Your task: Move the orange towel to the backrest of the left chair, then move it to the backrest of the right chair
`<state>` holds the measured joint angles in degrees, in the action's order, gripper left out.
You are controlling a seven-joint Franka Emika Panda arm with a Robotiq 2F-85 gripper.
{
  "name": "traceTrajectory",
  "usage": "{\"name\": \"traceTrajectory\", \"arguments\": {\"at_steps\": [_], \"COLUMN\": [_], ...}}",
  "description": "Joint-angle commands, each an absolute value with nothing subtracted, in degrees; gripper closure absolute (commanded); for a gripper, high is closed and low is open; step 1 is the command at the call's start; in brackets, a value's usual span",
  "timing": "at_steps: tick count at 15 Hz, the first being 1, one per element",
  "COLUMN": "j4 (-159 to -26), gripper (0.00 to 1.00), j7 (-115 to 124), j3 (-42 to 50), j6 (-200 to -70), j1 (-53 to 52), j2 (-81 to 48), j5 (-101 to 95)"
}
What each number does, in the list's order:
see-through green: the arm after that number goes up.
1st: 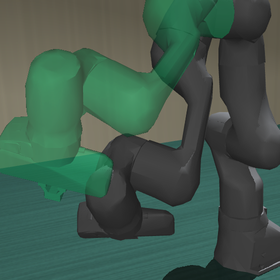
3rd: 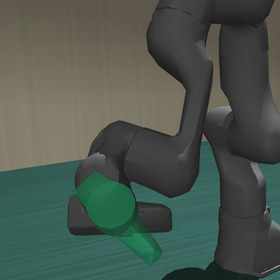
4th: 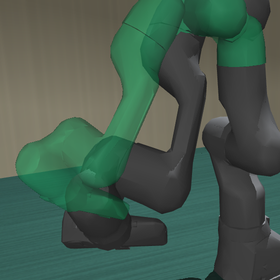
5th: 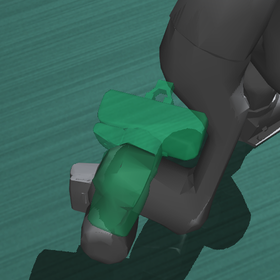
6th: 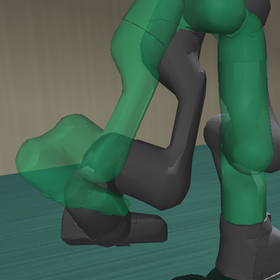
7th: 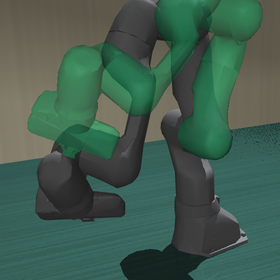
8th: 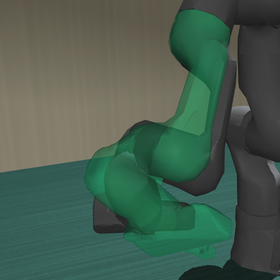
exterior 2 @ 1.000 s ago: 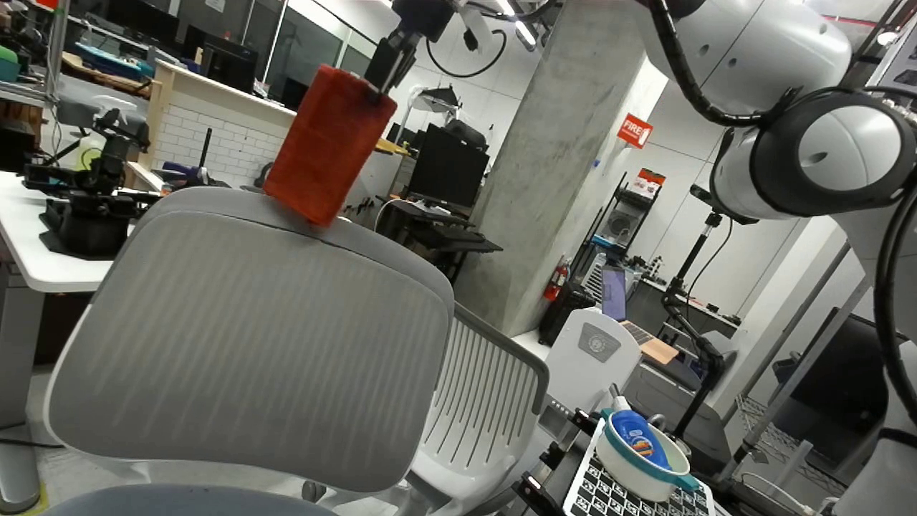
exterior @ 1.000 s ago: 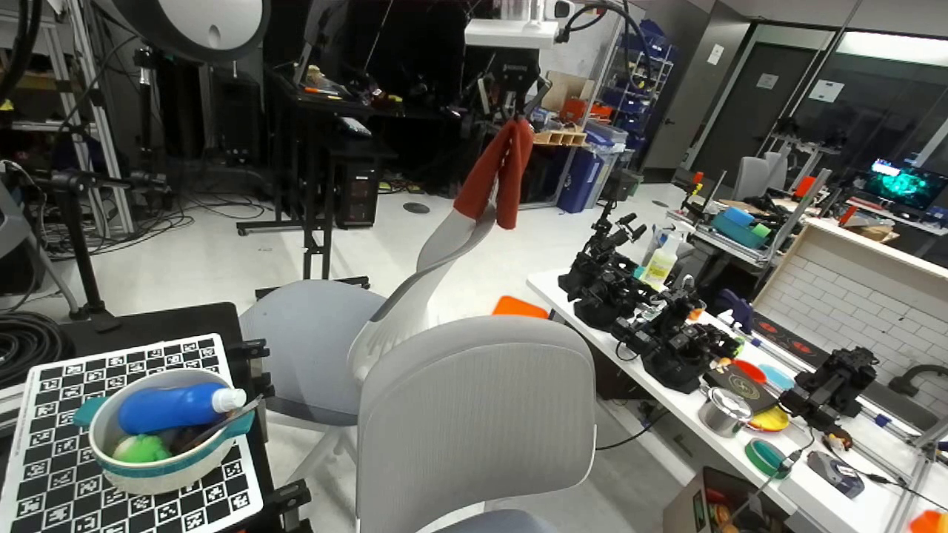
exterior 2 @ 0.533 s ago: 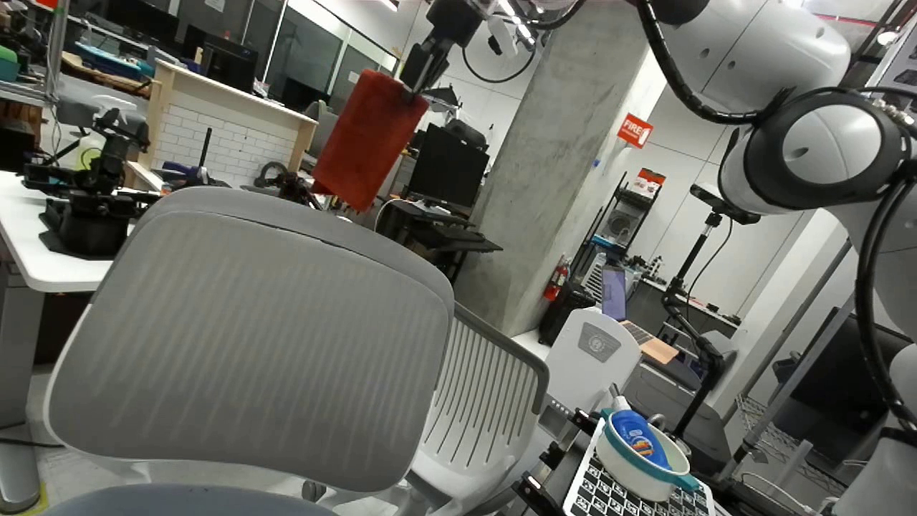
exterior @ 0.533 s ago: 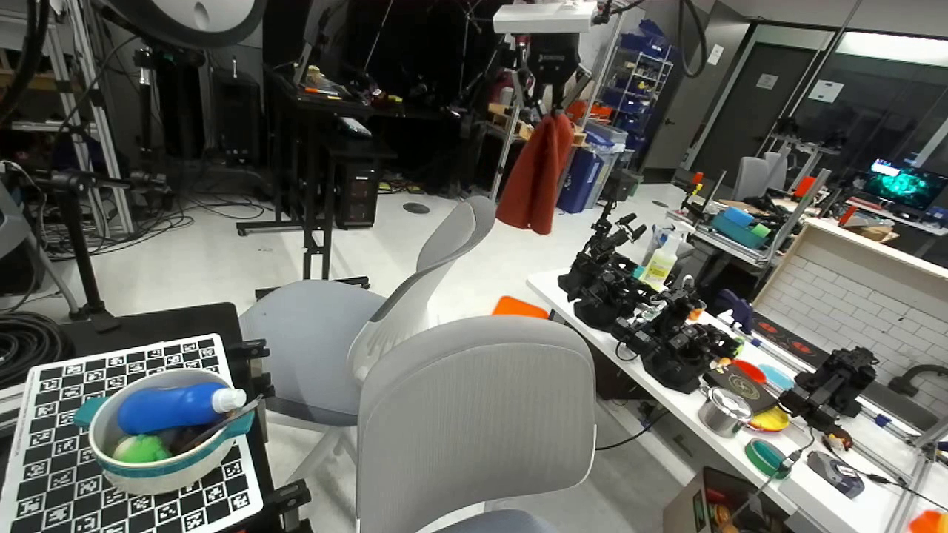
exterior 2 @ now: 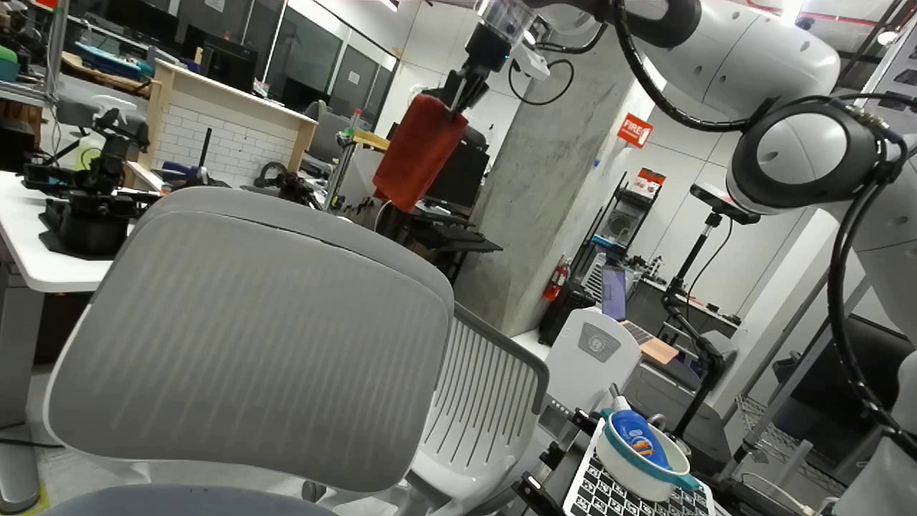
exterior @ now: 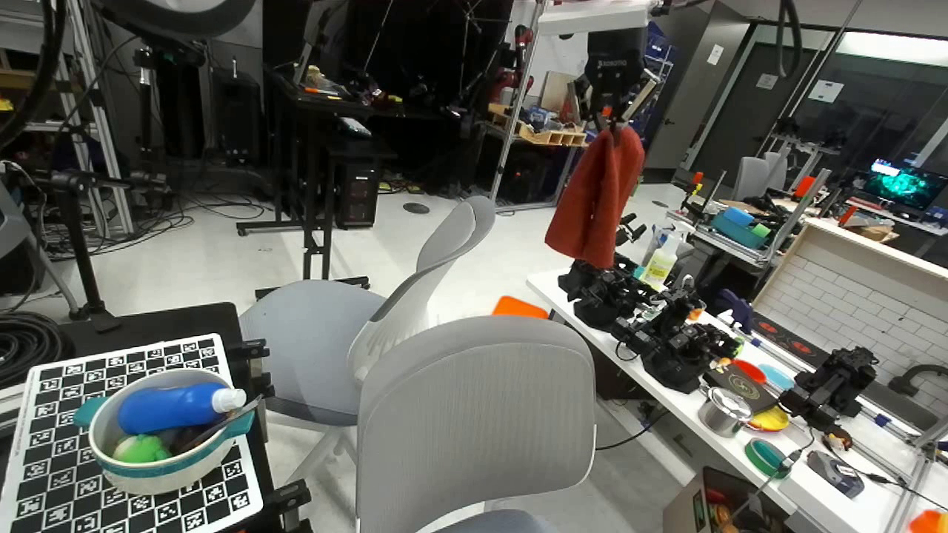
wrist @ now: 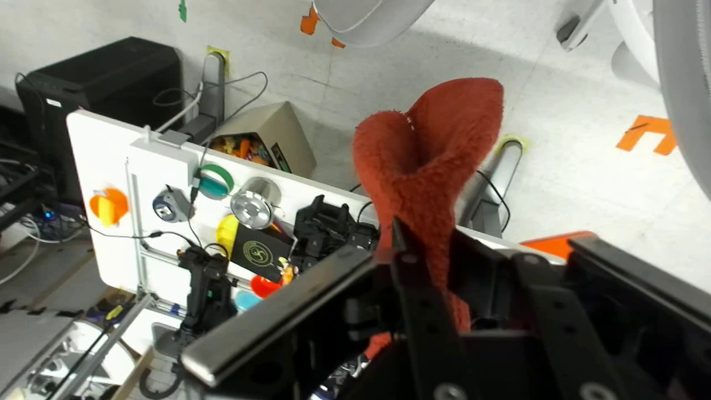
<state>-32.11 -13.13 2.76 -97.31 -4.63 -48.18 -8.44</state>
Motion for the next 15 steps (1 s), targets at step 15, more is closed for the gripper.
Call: {"name": "traceTrajectory", "arguments": {"at_steps": [15], "j4": [-70.22], "gripper": [0.97], "j7": [11.44], "j3": [4.52], "j6": [-108.75], "j1": [-8.18], "j2": [-29.09], "j5": [-13.33]}}
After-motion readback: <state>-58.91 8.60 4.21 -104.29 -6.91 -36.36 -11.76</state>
